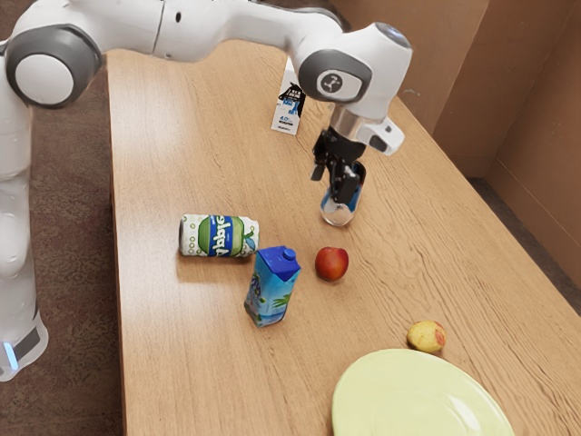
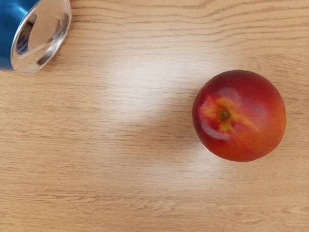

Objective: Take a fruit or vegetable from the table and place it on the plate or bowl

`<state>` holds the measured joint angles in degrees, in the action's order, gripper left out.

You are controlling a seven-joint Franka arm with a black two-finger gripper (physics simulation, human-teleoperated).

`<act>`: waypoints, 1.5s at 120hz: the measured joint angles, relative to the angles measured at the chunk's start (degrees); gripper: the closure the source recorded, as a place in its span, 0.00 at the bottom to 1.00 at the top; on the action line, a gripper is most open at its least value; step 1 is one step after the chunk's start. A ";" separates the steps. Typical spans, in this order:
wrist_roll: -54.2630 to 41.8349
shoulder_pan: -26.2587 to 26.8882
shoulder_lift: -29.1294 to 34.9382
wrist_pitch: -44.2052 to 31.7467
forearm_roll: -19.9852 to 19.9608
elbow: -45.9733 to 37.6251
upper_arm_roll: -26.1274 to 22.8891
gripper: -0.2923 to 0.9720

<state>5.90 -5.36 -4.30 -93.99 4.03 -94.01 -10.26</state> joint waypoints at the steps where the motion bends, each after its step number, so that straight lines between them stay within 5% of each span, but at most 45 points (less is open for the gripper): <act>1: -0.01 0.01 0.10 -0.38 -0.01 -0.35 -0.02 0.23; 68: -0.34 0.84 -4.42 -18.76 -1.32 -8.48 -2.48 0.23; 180: -0.59 0.46 -6.20 -24.89 -1.44 -12.97 -2.67 0.23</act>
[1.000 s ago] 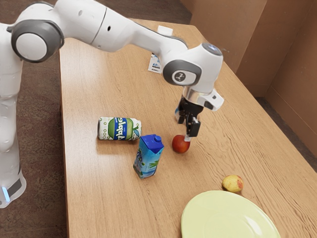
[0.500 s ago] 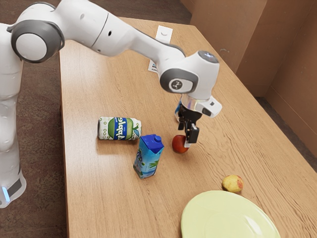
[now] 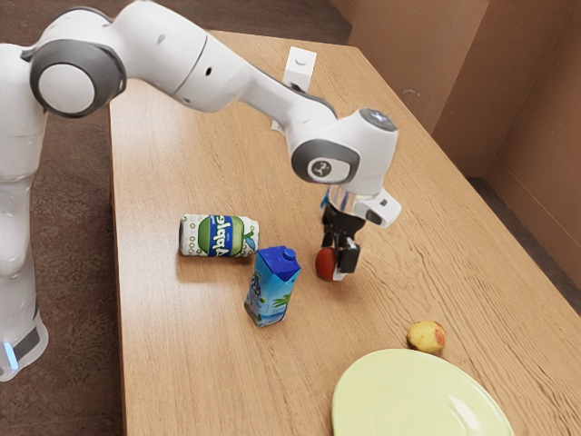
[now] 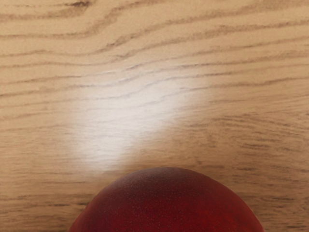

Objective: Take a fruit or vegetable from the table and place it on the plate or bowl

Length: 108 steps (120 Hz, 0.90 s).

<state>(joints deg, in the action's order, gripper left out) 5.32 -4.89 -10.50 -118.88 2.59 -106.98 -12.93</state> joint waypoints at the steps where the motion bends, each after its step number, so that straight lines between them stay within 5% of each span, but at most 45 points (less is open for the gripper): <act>1: 0.00 -0.01 -0.01 -0.06 0.00 -0.03 0.00 0.23; 33: 0.11 -0.05 -1.05 -1.17 -0.84 -0.18 0.00 0.46; 70: 0.73 0.24 3.33 3.32 -0.26 6.52 -2.36 0.48; 108: 0.87 19.17 0.19 11.78 3.72 20.30 -3.45 0.48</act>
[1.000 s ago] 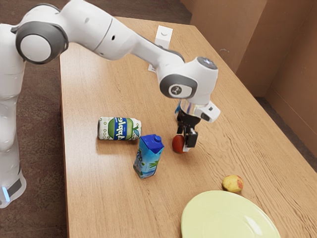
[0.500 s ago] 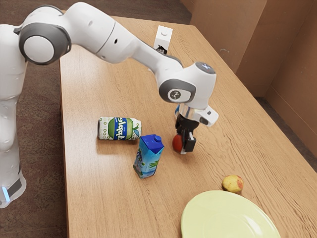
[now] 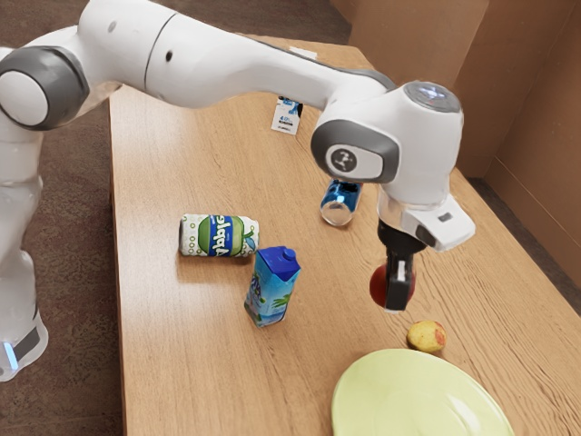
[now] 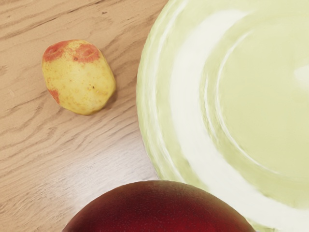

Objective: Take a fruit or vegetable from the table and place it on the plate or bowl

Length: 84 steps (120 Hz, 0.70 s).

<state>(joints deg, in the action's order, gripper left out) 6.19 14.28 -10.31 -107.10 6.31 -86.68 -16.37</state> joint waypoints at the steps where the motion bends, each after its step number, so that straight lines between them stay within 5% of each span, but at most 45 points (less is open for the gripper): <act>1: 0.00 0.48 -0.09 0.09 0.05 0.04 0.00 0.48; 14: -0.02 4.75 -1.43 1.28 0.61 2.30 0.02 0.48; 33: -0.07 9.62 -13.57 5.22 3.22 17.84 0.13 0.48; 52: -0.12 12.10 -16.78 7.43 4.17 20.57 0.41 0.48; 84: -0.12 12.51 -16.58 9.01 4.08 20.71 0.33 0.27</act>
<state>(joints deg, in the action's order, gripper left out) 6.07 26.79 -26.89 -98.09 10.39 -65.97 -16.04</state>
